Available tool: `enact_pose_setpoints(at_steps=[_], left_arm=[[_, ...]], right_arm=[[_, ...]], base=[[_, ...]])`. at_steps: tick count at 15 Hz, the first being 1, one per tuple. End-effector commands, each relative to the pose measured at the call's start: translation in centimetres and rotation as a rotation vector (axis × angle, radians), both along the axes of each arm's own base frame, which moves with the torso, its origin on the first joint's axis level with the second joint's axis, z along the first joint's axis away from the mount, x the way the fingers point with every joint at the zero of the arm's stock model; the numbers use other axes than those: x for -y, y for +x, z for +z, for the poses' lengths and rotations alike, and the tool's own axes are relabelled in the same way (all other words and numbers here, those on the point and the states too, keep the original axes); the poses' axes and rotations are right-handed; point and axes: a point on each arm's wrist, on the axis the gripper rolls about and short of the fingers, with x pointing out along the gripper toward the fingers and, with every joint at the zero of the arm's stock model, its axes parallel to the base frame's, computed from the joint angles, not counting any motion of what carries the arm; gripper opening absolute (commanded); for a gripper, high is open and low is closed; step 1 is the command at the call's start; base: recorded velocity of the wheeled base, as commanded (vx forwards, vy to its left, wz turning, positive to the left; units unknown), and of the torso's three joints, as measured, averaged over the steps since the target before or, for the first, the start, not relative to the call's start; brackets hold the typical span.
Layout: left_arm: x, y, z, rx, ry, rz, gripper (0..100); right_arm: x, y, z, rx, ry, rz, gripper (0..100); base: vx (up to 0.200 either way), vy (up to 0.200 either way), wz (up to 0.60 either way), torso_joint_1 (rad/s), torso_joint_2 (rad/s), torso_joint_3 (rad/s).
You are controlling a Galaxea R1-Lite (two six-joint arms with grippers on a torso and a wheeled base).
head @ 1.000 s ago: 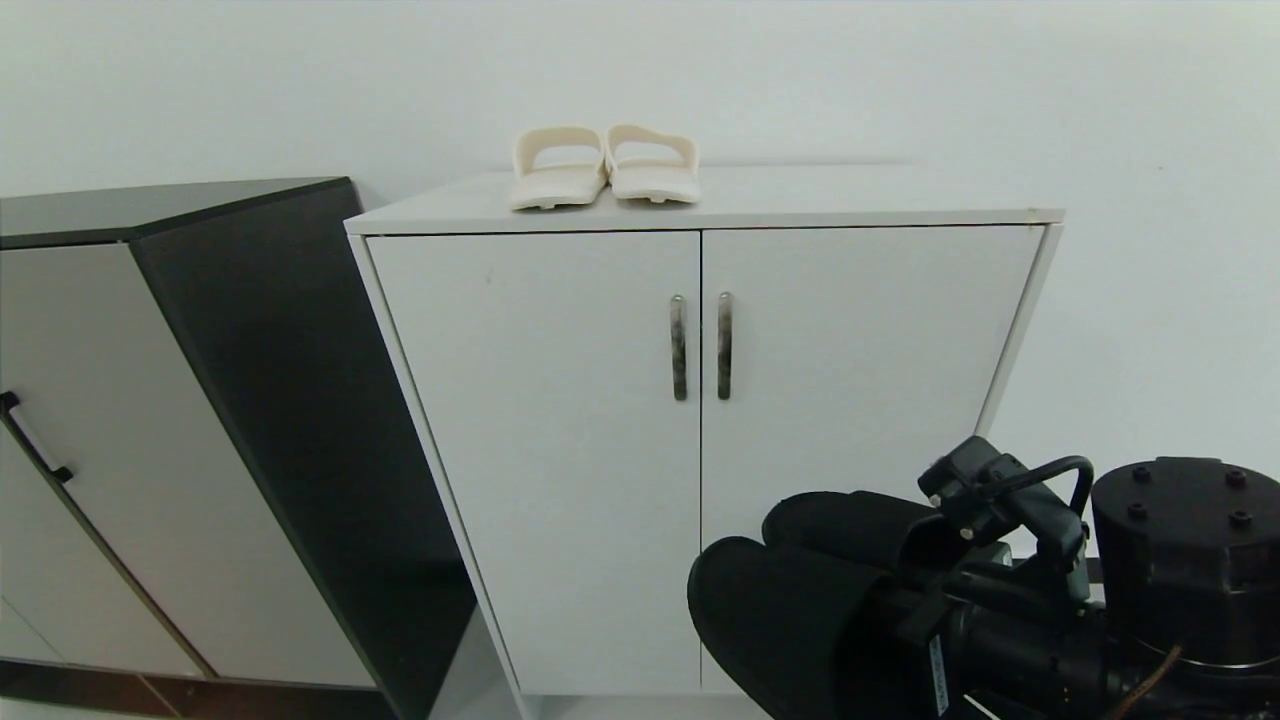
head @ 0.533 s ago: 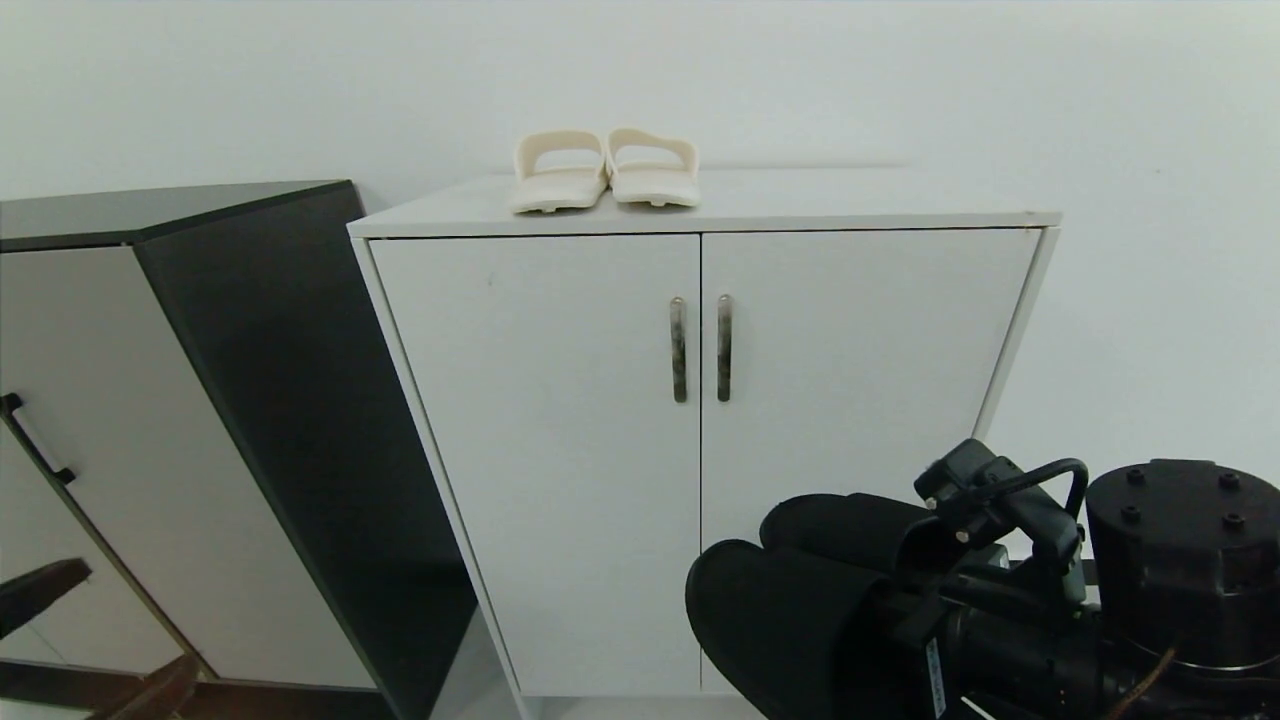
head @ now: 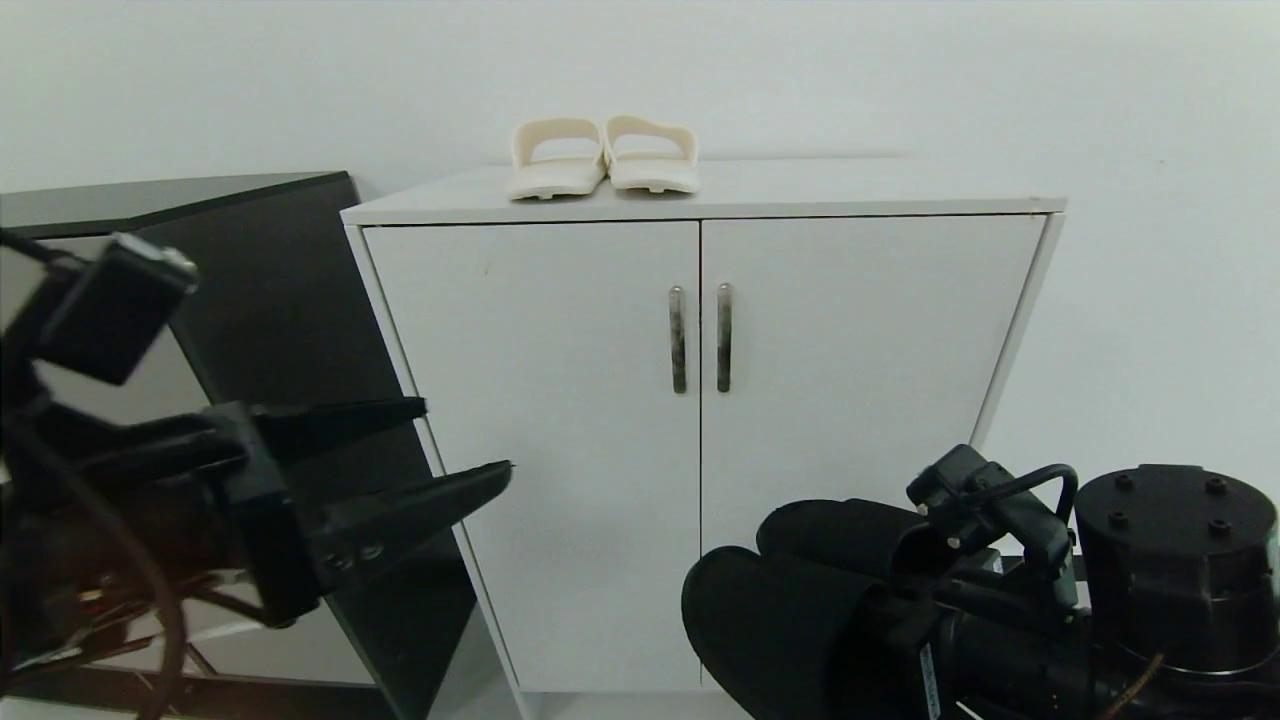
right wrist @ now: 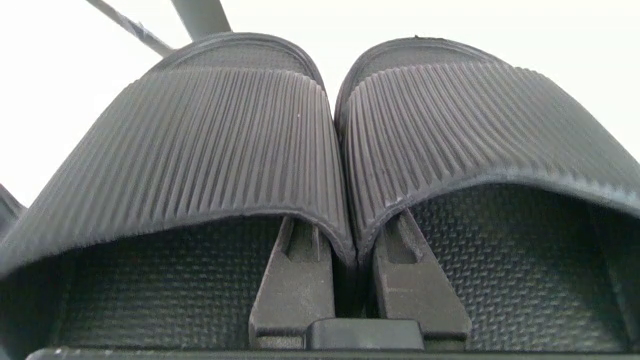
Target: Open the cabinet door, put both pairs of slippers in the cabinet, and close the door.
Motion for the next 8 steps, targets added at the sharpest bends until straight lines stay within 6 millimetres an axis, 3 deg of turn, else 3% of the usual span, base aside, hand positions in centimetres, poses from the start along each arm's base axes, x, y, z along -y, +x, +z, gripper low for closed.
enact_pose_setpoints(at_steps=[1, 4, 8], left_arm=[[4.7, 4.5, -0.1, -0.035, -0.008, -0.085, 100], [9.1, 8.4, -0.4, -0.019, -0.043, -0.142, 100], [12.5, 9.4, 0.4, -0.056, -0.107, -0.212, 100]], right_arm=[[0.0, 0.0, -0.2, -0.002, -0.002, 0.000, 0], [0.0, 0.0, -0.2, 0.001, 0.004, 0.009, 0], [0.0, -0.1, -0.4, -0.004, -0.002, 0.016, 0]], base=[[0.000, 0.000, 0.00, -0.007, 0.05, 0.032], [0.000, 0.000, 0.00, 0.000, 0.00, 0.000], [0.000, 0.000, 0.00, 0.000, 0.00, 0.000]])
